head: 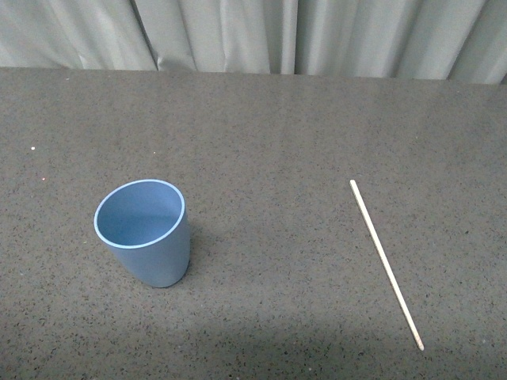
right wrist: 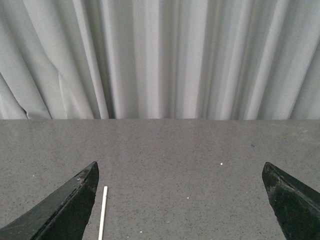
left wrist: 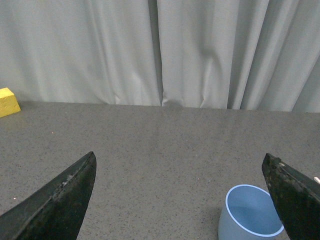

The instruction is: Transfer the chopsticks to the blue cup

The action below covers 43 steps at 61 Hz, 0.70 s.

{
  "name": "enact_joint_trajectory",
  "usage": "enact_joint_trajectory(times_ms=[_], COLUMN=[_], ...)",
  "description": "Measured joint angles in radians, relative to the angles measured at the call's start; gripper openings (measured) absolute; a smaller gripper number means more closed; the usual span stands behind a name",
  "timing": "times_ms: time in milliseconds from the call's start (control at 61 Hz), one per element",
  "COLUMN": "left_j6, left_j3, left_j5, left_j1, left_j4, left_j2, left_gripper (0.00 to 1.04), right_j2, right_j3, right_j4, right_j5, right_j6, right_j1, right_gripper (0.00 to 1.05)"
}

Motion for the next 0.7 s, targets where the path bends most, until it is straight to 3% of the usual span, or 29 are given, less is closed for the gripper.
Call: enact_joint_trajectory(times_ms=[705], left_j6=[0.000], left_j3=[0.000], left_j5=[0.000], left_j1=[0.000], left_j4=[0.000], left_j2=[0.000], left_gripper=[0.98], right_j2=[0.000], right_j3=[0.000], right_j4=[0.000], right_j5=[0.000], right_j6=[0.000], right_j1=[0.000], right_gripper=[0.95])
